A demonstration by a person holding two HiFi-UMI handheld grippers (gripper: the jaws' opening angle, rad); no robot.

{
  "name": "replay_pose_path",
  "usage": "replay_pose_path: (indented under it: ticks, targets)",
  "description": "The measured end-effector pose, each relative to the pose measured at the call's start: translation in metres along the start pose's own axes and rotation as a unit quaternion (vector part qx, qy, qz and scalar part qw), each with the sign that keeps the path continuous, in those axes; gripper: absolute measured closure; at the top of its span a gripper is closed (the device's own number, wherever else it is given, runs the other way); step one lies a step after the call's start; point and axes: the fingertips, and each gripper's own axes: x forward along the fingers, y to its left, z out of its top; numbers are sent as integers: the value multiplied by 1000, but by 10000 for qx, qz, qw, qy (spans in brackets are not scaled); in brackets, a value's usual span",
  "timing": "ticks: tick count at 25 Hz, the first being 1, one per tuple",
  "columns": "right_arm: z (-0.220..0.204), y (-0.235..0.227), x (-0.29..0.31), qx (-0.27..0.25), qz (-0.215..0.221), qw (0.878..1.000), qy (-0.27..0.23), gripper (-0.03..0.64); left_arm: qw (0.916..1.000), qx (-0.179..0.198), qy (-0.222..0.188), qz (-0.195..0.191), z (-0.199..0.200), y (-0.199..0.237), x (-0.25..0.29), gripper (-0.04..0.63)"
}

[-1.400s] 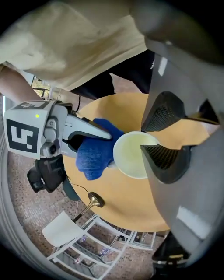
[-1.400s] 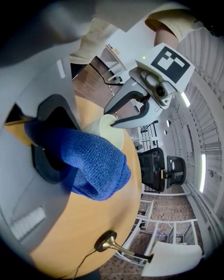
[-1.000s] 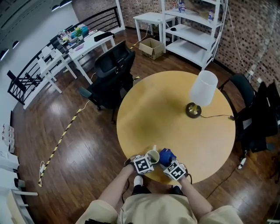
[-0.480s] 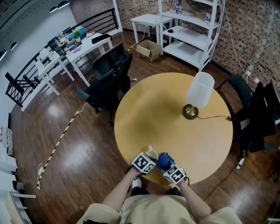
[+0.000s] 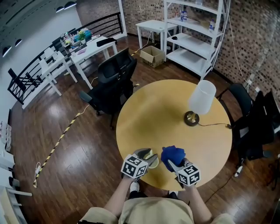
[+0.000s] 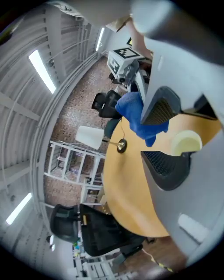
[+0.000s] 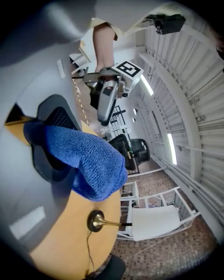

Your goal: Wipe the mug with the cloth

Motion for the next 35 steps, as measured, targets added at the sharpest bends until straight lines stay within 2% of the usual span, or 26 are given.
replay_pose_path:
  ticks: [2, 4, 7, 10, 13, 16, 20, 24, 35]
  targets:
    - [38, -6, -11, -76, -202, 9990, -396, 545, 9982, 162, -429, 395, 31, 10, -15, 384]
    - [74, -11, -22, -187, -399, 9962, -755, 545, 9927, 358, -851, 779, 61, 18, -30, 366]
    - [122, -15, -42, -395, -675, 9890, -1257, 545, 9782, 811, -1378, 1324, 101, 23, -51, 344]
    - [162, -16, -63, -688, -981, 9778, -1717, 546, 9635, 1225, -1765, 1595, 128, 16, -65, 331]
    - [186, -21, -79, -1023, -1497, 9630, -1995, 546, 9567, 1223, -2018, 1704, 143, 11, -71, 309]
    - [195, -27, -95, -990, -1963, 9494, -2243, 546, 9487, 1167, -2250, 1890, 149, 13, -76, 290]
    - [202, -32, -114, -941, -2419, 9347, -2430, 546, 9333, 1342, -2491, 2212, 161, 15, -85, 288]
    - [208, -30, -125, -937, -2554, 9287, -2520, 546, 9304, 1335, -2625, 2182, 170, 10, -87, 288]
    - [213, -24, -131, -1047, -2553, 9260, -2578, 546, 9265, 1416, -2847, 2014, 189, -2, -83, 310]
